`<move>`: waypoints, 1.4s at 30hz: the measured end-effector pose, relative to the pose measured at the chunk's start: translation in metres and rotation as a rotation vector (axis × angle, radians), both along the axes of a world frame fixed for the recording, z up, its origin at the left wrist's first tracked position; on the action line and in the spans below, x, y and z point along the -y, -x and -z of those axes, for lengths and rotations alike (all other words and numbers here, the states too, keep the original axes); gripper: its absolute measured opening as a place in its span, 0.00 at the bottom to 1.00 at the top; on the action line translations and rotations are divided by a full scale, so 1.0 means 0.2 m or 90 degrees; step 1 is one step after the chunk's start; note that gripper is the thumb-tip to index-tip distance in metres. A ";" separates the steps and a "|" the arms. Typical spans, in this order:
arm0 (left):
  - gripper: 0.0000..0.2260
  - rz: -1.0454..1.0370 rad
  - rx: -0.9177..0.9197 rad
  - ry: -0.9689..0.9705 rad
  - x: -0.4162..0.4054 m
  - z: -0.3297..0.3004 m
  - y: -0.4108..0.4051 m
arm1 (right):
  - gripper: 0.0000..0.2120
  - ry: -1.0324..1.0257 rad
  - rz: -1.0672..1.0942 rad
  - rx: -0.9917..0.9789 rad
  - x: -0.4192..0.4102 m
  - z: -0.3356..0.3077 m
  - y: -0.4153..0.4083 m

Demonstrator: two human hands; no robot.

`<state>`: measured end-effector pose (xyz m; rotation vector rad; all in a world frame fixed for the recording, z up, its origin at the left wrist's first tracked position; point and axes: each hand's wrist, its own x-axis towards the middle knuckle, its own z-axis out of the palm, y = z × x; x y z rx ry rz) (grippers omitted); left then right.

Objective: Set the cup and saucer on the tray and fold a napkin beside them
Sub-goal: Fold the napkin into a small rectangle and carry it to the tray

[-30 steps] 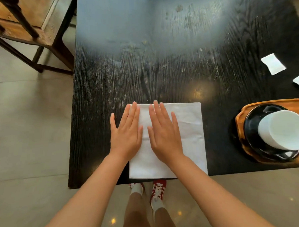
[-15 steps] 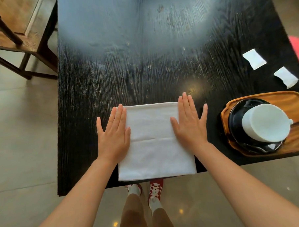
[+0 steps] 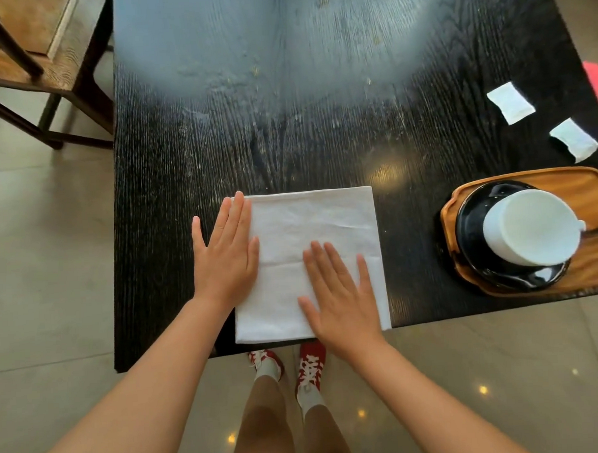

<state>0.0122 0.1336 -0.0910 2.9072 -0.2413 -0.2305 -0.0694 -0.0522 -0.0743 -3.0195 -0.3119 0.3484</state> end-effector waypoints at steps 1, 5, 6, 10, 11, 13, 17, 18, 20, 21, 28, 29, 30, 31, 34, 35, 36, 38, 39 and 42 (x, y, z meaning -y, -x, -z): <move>0.26 0.001 -0.002 0.000 0.00 0.00 0.00 | 0.32 0.012 0.028 0.004 0.06 0.00 0.00; 0.27 -0.005 -0.011 -0.031 0.01 -0.02 0.00 | 0.32 0.030 0.091 0.003 0.21 -0.02 0.01; 0.27 -0.019 0.001 -0.050 0.03 -0.04 0.01 | 0.32 0.031 0.087 0.003 0.21 -0.02 0.01; 0.27 -0.012 0.070 -0.025 0.20 -0.10 0.13 | 0.33 0.033 0.089 0.012 0.20 -0.01 0.00; 0.26 0.035 0.074 0.005 0.27 -0.10 0.19 | 0.32 0.031 0.089 0.015 0.20 -0.01 0.01; 0.26 0.122 0.051 0.025 0.37 -0.09 0.31 | 0.32 0.032 0.086 0.020 0.20 -0.01 0.01; 0.26 0.125 0.000 0.014 0.31 -0.04 0.38 | 0.32 0.028 0.087 0.022 0.20 0.00 0.01; 0.26 0.130 0.001 -0.001 0.26 -0.03 0.38 | 0.32 0.025 0.088 0.021 0.20 0.00 0.01; 0.27 0.139 0.005 -0.041 0.17 -0.03 0.39 | 0.33 0.029 0.085 0.017 0.21 0.00 0.01; 0.27 0.134 0.004 -0.053 0.13 -0.03 0.39 | 0.33 0.032 0.084 0.017 0.21 0.00 0.01; 0.28 0.094 -0.005 -0.043 0.04 -0.06 0.42 | 0.34 0.022 0.059 0.022 0.23 -0.01 0.03; 0.29 0.095 -0.014 -0.037 0.04 -0.07 0.42 | 0.34 0.025 0.036 0.017 0.24 -0.01 0.04; 0.30 0.099 -0.025 -0.027 0.03 -0.07 0.43 | 0.34 0.029 0.007 0.010 0.26 -0.02 0.06; 0.32 0.107 -0.034 -0.018 0.01 -0.07 0.44 | 0.35 0.034 -0.025 0.000 0.28 -0.02 0.08; 0.40 0.157 -0.054 -0.023 -0.06 -0.07 0.49 | 0.41 0.052 -0.097 -0.029 0.35 -0.03 0.14; 0.43 0.179 -0.059 -0.034 -0.09 -0.07 0.51 | 0.43 0.058 -0.115 -0.031 0.38 -0.04 0.15; 0.44 0.201 -0.062 -0.048 -0.12 -0.07 0.52 | 0.45 0.063 -0.130 -0.032 0.39 -0.05 0.16; 0.45 0.236 -0.063 -0.071 -0.16 -0.07 0.54 | 0.48 0.067 -0.152 -0.024 0.41 -0.07 0.17; 0.44 0.248 -0.057 -0.075 -0.18 -0.08 0.55 | 0.47 0.063 -0.160 -0.011 0.42 -0.07 0.17; 0.34 0.269 0.014 -0.055 -0.21 -0.08 0.59 | 0.43 0.027 -0.192 0.046 0.45 -0.08 0.20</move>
